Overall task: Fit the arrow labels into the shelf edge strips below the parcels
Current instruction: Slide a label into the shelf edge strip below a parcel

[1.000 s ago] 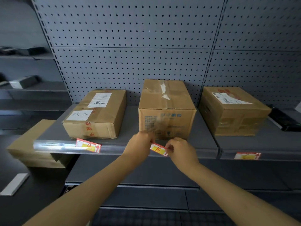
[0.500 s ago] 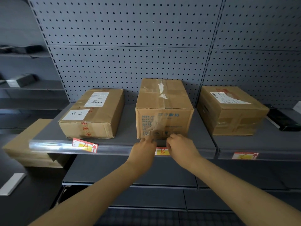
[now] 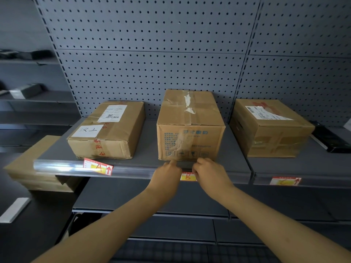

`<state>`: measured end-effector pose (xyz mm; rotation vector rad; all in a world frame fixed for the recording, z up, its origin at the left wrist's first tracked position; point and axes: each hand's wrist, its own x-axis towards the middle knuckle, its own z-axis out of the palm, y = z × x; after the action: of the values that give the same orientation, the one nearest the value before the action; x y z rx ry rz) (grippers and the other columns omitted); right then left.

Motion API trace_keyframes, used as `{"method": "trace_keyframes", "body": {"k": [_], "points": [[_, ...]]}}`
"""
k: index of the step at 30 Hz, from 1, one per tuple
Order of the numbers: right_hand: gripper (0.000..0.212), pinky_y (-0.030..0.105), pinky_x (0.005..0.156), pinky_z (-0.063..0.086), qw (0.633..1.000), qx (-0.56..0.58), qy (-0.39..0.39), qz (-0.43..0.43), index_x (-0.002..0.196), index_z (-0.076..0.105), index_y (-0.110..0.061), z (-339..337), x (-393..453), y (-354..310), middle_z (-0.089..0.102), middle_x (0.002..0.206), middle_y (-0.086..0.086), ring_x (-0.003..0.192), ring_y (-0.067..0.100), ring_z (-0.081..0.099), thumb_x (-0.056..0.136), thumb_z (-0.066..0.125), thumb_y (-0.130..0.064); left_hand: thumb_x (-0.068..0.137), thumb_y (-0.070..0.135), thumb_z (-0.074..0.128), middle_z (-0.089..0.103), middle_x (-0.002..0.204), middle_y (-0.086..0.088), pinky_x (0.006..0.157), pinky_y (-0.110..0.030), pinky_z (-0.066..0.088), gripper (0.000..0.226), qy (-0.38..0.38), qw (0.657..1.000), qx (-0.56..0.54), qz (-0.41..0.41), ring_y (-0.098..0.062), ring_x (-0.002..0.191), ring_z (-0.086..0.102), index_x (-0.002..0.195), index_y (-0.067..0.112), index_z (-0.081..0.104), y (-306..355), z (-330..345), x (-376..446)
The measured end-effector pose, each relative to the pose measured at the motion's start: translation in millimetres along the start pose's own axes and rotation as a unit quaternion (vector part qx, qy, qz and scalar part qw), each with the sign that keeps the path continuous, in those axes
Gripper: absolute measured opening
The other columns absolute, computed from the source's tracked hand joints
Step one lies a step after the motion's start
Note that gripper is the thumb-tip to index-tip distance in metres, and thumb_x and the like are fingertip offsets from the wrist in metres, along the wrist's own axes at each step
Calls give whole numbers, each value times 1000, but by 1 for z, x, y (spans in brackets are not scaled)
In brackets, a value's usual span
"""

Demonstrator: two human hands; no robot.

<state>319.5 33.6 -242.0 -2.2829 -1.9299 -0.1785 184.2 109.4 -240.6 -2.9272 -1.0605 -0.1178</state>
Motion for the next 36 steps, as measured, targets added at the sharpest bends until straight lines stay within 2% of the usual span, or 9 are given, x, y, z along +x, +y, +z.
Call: {"method": "trace_keyframes", "body": {"k": [13,17,20,27,30,36], "points": [[23,33,78,50,999,39,11,3,110,64,-15,0,-11,4,58,112,1,105,19,52,93,51,-8,91,7,53,55,122,-5,83,-36,51,32,10,1000,-23,-7,-25,109,58,121,16,61,-12,0,-6],[21,34,77,49,997,63,33,-6,104,66,-14,-3,-4,-8,61,107,1,101,19,53,95,47,-14,91,8,52,58,125,-2,87,-33,50,36,23,999,-39,-29,-23,110,59,124,20,61,-33,-3,-16],[19,32,75,48,992,110,57,-20,100,66,-15,-6,9,-34,62,104,0,99,19,53,94,48,-15,90,12,54,59,121,-1,85,-30,49,33,21,998,-39,-52,-22,108,60,121,21,63,-58,-10,-25],[20,37,80,49,982,177,30,-56,101,66,-14,-1,51,-124,62,106,4,102,21,55,92,49,-14,92,14,56,60,125,-2,89,-33,52,34,37,993,-11,-110,-23,108,61,125,22,61,-152,-29,-54],[19,33,81,48,979,192,44,-44,102,67,-15,7,72,-165,64,107,3,103,20,55,92,52,-14,92,14,56,58,128,-1,88,-34,52,34,40,992,-11,-119,-24,110,60,125,21,59,-203,-32,-67],[23,36,84,51,983,177,36,23,111,66,-19,19,103,-224,62,113,-1,106,19,56,92,54,-14,93,10,52,64,115,-6,77,-29,52,26,20,994,-37,-97,-23,94,65,117,18,60,-270,-25,-71]]}}
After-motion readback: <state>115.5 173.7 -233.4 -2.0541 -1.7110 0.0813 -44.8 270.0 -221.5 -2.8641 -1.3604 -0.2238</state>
